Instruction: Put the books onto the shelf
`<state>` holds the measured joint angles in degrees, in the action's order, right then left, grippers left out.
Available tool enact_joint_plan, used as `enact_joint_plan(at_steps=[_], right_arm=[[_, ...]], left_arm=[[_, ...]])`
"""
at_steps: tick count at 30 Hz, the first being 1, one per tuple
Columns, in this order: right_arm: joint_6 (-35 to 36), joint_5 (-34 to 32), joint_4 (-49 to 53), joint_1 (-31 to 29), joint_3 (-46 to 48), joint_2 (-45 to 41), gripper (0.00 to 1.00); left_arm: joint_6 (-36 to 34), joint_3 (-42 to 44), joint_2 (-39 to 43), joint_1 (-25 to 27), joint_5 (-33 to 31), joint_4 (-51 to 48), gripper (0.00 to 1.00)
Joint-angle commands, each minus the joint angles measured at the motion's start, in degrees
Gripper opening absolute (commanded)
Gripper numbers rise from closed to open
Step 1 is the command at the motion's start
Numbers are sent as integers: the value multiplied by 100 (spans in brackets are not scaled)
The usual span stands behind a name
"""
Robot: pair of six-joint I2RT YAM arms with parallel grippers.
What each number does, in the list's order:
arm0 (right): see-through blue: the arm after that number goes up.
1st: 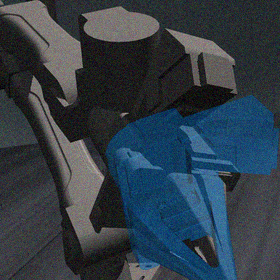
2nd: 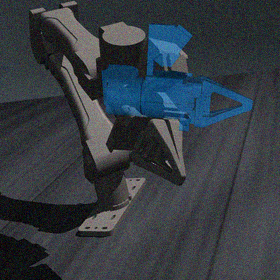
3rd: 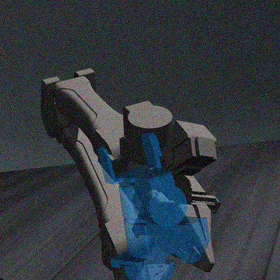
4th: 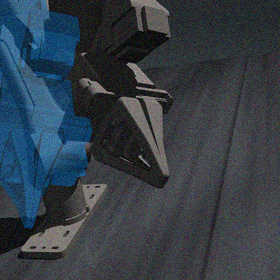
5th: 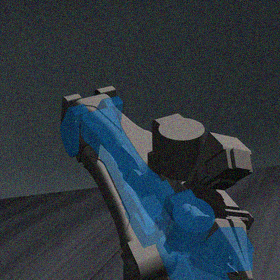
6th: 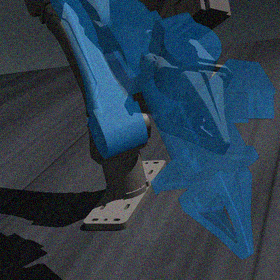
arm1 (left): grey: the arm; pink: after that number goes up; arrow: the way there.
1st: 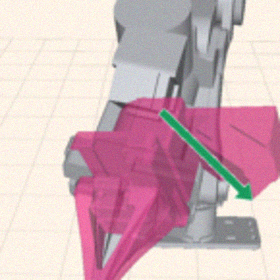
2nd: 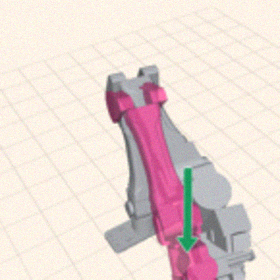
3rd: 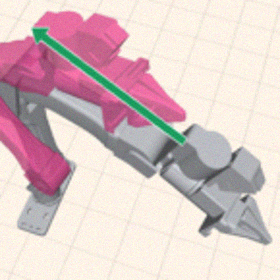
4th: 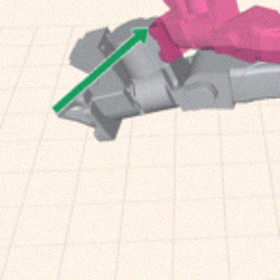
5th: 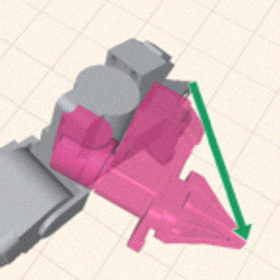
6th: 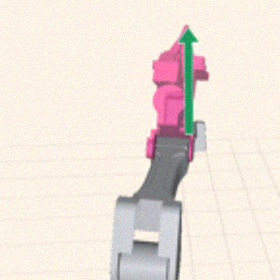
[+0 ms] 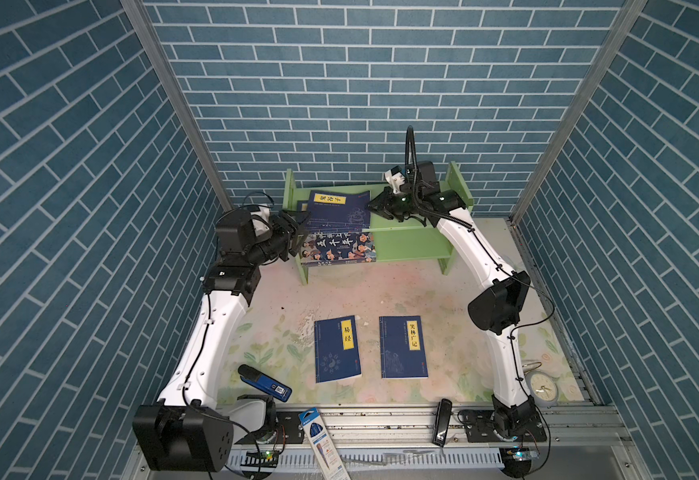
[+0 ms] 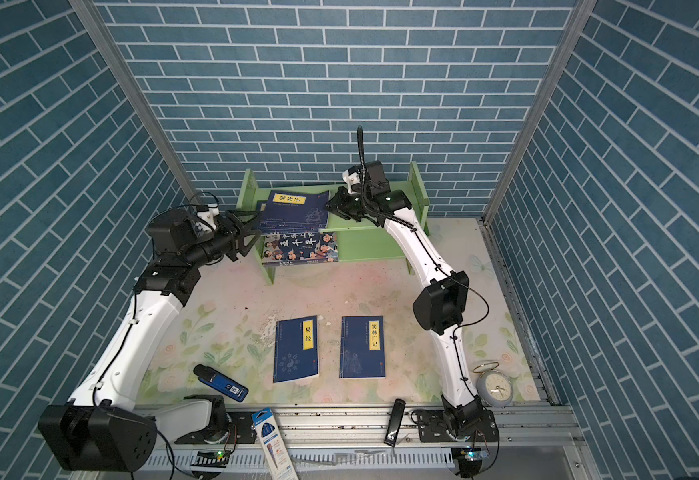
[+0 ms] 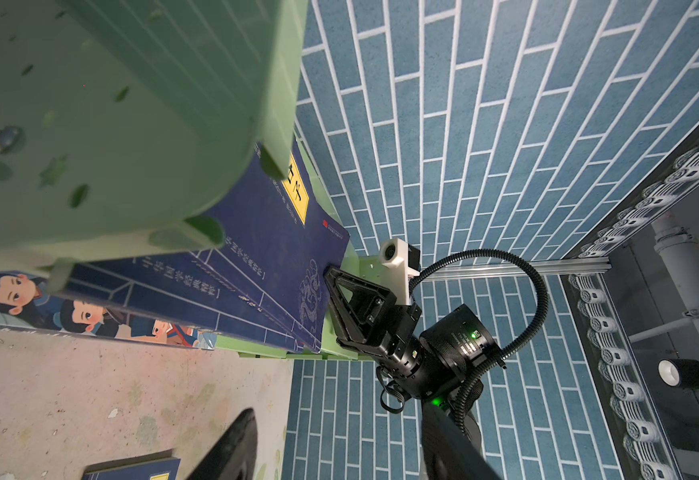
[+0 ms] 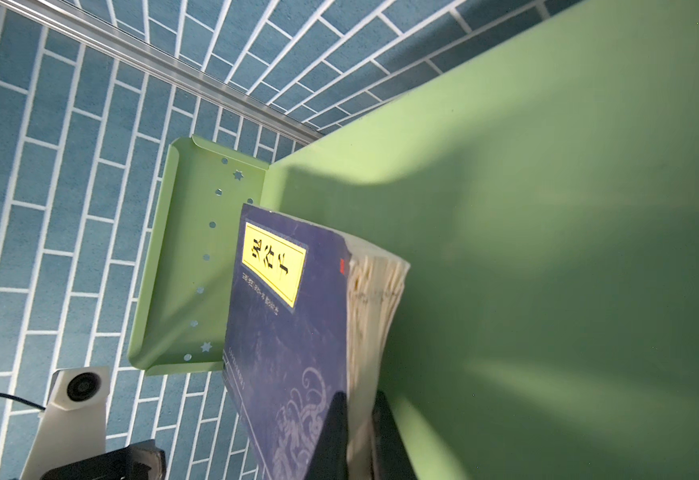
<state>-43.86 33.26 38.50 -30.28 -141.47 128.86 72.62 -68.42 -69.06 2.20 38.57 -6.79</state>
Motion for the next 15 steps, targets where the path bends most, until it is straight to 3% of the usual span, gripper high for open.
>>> enact_joint_plan(at_steps=[1,8,15], right_arm=[[484,342,149,39,65,-166,11],[711,853,156,26,70,-186,11],[671,889,61,-28,-55,-57,11]], left_arm=[[-81,-92,49,-59,2,-44,65],[-90,-93,38,-61,-24,-34,65],[-90,-83,33,-61,-42,-37,65]])
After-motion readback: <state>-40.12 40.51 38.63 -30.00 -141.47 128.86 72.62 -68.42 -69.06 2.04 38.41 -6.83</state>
